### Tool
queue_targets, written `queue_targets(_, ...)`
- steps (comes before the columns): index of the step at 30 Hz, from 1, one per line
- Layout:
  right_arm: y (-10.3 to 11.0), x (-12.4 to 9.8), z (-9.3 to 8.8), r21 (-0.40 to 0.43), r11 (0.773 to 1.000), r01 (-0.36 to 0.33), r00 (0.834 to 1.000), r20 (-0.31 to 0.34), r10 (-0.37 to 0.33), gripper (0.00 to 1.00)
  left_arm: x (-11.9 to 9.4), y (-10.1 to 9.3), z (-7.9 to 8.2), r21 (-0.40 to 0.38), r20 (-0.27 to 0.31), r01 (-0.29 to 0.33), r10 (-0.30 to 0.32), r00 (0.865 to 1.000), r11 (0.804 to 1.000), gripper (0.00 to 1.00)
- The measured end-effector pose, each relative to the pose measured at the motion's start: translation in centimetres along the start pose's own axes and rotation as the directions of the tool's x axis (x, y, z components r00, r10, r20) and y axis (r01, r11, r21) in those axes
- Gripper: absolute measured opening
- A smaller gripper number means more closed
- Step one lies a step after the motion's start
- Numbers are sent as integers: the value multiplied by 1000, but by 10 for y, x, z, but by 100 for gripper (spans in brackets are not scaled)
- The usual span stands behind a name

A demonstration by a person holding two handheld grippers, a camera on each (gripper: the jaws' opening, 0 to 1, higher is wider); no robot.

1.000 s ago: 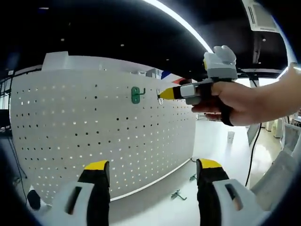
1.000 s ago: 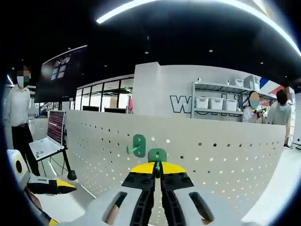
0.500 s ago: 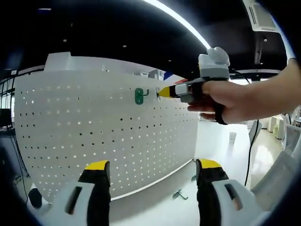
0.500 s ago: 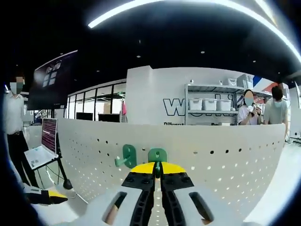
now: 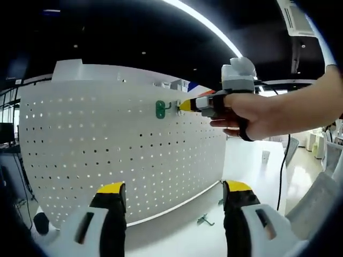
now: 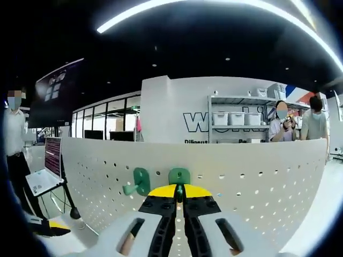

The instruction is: Insert the hook assembly into the mounting plate slot until the hook locks in place.

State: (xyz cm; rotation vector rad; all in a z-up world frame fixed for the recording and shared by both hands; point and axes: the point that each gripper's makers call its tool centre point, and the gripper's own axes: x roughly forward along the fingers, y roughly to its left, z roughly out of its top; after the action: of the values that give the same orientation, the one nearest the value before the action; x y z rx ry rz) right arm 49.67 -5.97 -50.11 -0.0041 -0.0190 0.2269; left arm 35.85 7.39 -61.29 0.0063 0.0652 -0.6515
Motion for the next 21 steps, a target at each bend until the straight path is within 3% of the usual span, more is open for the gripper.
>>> queue_targets(21, 3, 7, -5, -14, 995, 95, 995, -16, -96, 2, -11, 7, -2, -12, -4, -16, 16, 1000, 1000, 75)
